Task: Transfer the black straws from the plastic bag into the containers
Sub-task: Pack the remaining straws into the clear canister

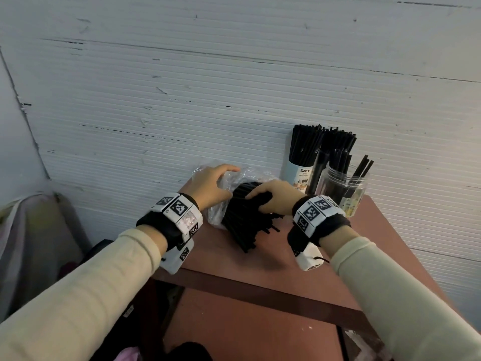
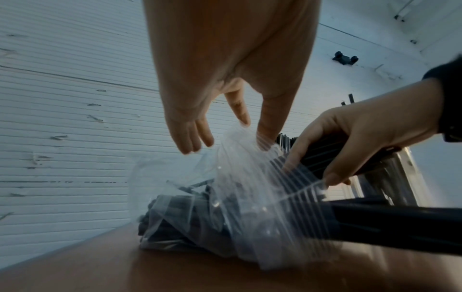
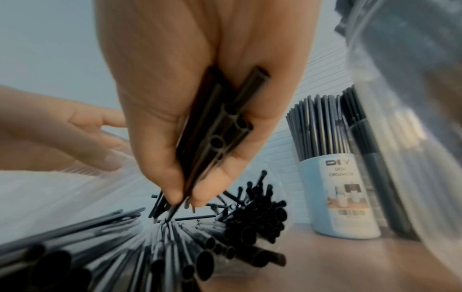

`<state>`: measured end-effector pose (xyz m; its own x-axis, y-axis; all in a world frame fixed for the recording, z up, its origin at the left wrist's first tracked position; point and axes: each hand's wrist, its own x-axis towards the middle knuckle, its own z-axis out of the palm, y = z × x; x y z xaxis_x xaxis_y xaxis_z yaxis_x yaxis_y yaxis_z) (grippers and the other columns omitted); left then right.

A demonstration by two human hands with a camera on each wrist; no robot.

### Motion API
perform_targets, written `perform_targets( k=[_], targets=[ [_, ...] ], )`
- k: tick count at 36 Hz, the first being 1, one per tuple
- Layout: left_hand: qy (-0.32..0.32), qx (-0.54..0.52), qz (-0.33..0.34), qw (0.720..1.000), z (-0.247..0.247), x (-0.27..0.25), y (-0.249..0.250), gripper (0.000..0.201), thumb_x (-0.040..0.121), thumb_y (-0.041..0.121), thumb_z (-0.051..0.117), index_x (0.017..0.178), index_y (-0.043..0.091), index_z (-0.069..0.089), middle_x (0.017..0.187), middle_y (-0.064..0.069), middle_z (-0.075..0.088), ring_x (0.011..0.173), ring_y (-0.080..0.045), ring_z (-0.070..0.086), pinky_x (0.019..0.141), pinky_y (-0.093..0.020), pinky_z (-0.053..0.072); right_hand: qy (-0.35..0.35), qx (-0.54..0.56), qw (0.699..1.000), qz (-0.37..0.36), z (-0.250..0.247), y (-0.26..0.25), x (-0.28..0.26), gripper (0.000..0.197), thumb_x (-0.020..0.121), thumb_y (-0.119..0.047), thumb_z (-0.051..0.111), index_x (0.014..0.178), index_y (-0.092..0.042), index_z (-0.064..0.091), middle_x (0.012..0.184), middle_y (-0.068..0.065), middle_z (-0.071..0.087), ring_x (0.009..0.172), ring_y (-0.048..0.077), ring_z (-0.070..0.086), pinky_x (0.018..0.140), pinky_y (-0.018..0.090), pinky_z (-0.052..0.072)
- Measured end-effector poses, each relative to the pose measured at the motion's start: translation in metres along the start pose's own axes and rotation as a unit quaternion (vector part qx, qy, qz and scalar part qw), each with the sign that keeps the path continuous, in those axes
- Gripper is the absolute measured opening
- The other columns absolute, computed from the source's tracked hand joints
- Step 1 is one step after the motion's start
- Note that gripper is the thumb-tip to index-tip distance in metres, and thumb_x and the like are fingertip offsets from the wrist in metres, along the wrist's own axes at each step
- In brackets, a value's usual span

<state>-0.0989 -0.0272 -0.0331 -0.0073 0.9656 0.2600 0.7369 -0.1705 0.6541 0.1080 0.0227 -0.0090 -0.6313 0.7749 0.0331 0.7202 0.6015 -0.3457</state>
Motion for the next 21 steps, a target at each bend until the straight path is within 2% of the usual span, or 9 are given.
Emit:
perform_targets(
  k=[2,5,7,8,12,14,16,18,21],
  targets=[
    [0.029,0.023,0.007,0.999,0.002,-0.002,0.006,0.062,0.061,0.041,0.068,0.116,0.062,0.047,0.124,0.002,0.057,0.108,-0.021,0.061,0.093,-0.047,0.053,0.004,0.003,1.0,0.001,-0.006,0.005,-0.009,0.045,0.082,-0.007,0.067,0.119,-0.034,0.067,0.106,-0.011,0.054,0.087,0.005,0.051,0.059,0.002,0.035],
    [0.112,0.062,0.042,0.991,0.008,-0.007,0.02,0.061,0.07,0.024,0.074,0.126,0.036,0.054,0.133,-0.002,0.043,0.121,-0.021,0.047,0.104,-0.038,0.041,0.0,0.005,1.0,0.007,-0.013,0.011,-0.023,0.045,0.081,-0.008,0.067,0.116,-0.037,0.068,0.106,-0.009,0.059,0.089,0.011,0.058,0.074,0.02,0.05],
    [0.099,0.086,0.093,0.987,0.013,-0.009,0.034,0.062,0.075,0.021,0.074,0.133,0.027,0.052,0.139,-0.003,0.038,0.131,-0.02,0.037,0.109,-0.031,0.032,-0.003,0.007,1.0,0.009,-0.017,0.015,-0.033,0.045,0.081,-0.007,0.067,0.115,-0.036,0.068,0.108,-0.005,0.063,0.091,0.015,0.062,0.082,0.031,0.054],
    [0.072,0.098,0.111,0.986,0.016,-0.009,0.041,0.064,0.076,0.022,0.074,0.135,0.025,0.05,0.141,-0.002,0.038,0.131,-0.018,0.036,0.108,-0.029,0.031,-0.004,0.003,1.0,0.009,-0.02,0.016,-0.039,0.044,0.081,-0.007,0.067,0.115,-0.035,0.069,0.108,-0.005,0.064,0.093,0.015,0.061,0.085,0.031,0.053],
    [-0.048,0.146,0.134,0.979,0.034,0.004,0.064,0.081,0.073,0.025,0.078,0.144,0.021,0.04,0.146,-0.002,0.041,0.134,-0.019,0.039,0.111,-0.033,0.034,-0.011,-0.008,1.0,0.01,-0.031,0.021,-0.057,0.043,0.081,-0.008,0.068,0.116,-0.033,0.069,0.109,-0.003,0.065,0.097,0.016,0.059,0.089,0.027,0.048],
    [-0.087,0.178,0.141,0.97,0.045,0.01,0.074,0.088,0.069,0.028,0.082,0.145,0.02,0.038,0.145,-0.002,0.043,0.134,-0.02,0.039,0.111,-0.034,0.034,-0.017,-0.011,1.0,0.005,-0.036,0.022,-0.066,0.043,0.081,-0.009,0.069,0.117,-0.033,0.068,0.112,-0.002,0.065,0.098,0.016,0.06,0.089,0.027,0.048],
    [-0.103,0.212,0.165,0.958,0.053,0.016,0.084,0.09,0.066,0.032,0.084,0.144,0.023,0.04,0.141,-0.002,0.047,0.13,-0.021,0.044,0.109,-0.038,0.036,-0.015,-0.019,1.0,-0.005,-0.042,0.023,-0.076,0.043,0.081,-0.01,0.07,0.118,-0.033,0.068,0.111,-0.006,0.063,0.096,0.012,0.058,0.086,0.02,0.045],
    [-0.099,0.232,0.196,0.948,0.061,0.019,0.095,0.084,0.063,0.033,0.083,0.138,0.023,0.046,0.132,-0.001,0.055,0.121,-0.021,0.051,0.104,-0.04,0.041,0.0,-0.014,1.0,-0.021,-0.047,0.025,-0.085,0.043,0.08,-0.012,0.071,0.116,-0.035,0.068,0.108,-0.011,0.063,0.092,0.004,0.058,0.082,0.012,0.042],
    [-0.068,0.225,0.227,0.945,0.074,0.021,0.106,0.057,0.069,0.024,0.075,0.122,0.021,0.054,0.107,-0.001,0.066,0.1,-0.024,0.062,0.087,-0.04,0.049,0.029,0.021,0.999,-0.039,-0.055,0.028,-0.101,0.041,0.079,-0.008,0.071,0.113,-0.03,0.07,0.086,-0.024,0.06,0.071,-0.015,0.056,0.066,0.001,0.038]
  ],
)
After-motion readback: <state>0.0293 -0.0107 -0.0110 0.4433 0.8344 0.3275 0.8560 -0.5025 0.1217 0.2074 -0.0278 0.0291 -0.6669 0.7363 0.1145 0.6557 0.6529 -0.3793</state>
